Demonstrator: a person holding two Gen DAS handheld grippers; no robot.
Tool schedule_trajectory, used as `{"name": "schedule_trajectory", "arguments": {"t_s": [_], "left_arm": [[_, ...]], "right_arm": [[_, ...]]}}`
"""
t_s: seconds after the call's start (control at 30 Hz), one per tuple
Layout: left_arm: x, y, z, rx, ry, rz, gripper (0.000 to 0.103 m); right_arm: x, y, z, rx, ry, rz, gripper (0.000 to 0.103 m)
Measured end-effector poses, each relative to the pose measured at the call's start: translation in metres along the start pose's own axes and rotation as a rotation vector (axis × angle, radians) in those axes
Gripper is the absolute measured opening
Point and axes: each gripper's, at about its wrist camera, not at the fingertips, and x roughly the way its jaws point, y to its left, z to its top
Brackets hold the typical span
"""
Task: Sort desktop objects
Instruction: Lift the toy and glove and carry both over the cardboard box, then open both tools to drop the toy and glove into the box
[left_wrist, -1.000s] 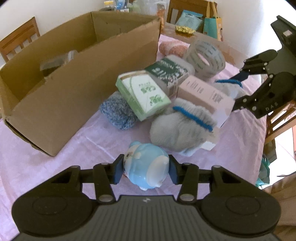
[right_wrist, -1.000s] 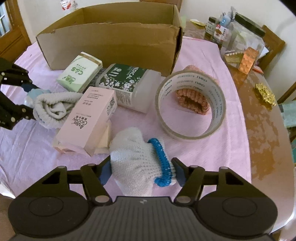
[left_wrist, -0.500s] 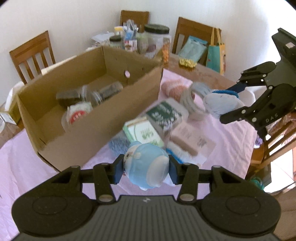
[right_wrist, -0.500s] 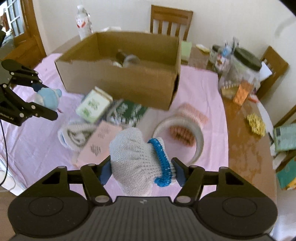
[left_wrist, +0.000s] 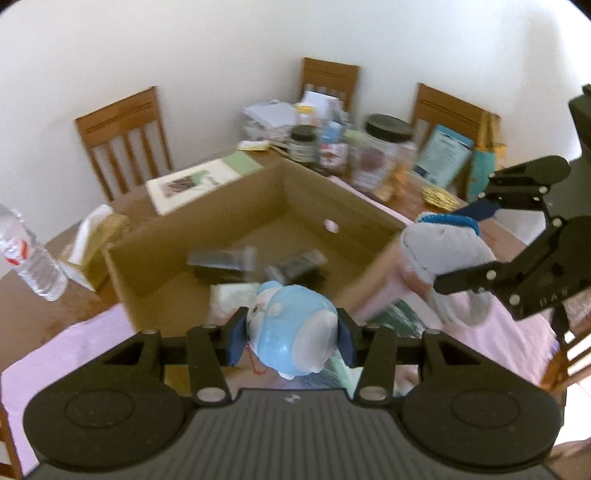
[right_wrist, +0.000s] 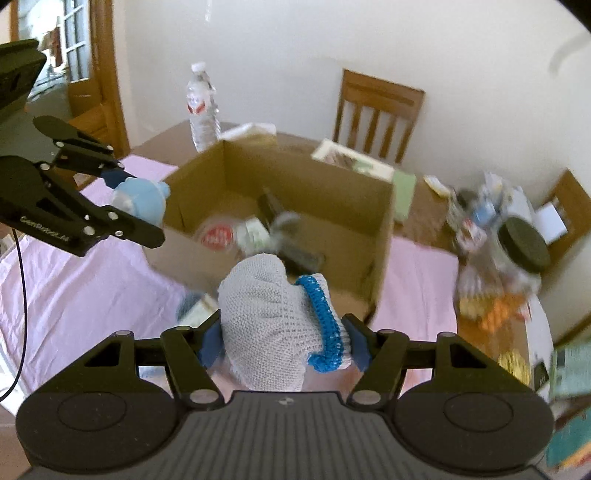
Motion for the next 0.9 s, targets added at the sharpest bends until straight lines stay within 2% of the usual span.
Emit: {"name": "schedule_trajectory", "arguments": {"t_s": [0.27,0.53,0.57,0.6,0.67,0.7,0.73,0.9], "left_arm": [[0.021,0.043,0.028,-0.083,-0.001,0.114,0.048],[0.042,0.069,0.049,-0.140,0.010,0.205,0.049],[0.043,0.072,0.050,-0.148,0.004,0.217,0.051],[0.045,0.074,0.051,-0.154,0.000,0.228,0.065],[0.047,0.077,0.052,-0.172,0.007,0.248,0.084],[0.046,0.078,0.052,-0.180,-0.002,0.261,0.084],[0.045,0.078,0.051,-0.182,-0.004,0.261,0.084],[0.043,0.072,0.047,-0.160,0.030,0.263,0.087]], "right_arm": [[0.045,-0.013,0.053,-0.061,-0.021,0.058,0.071],[0.083,-0.020,0.082,-0.107,-0.014,0.094,0.071],[0.087,-0.021,0.083,-0.106,-0.010,0.095,0.071],[0.091,-0.023,0.085,-0.103,-0.004,0.096,0.072],[0.096,-0.024,0.086,-0.098,0.006,0.099,0.077],[0.097,-0.025,0.085,-0.093,0.004,0.099,0.087],[0.097,-0.025,0.085,-0.090,-0.002,0.099,0.091],[0.094,-0.024,0.080,-0.095,-0.008,0.103,0.102]]}}
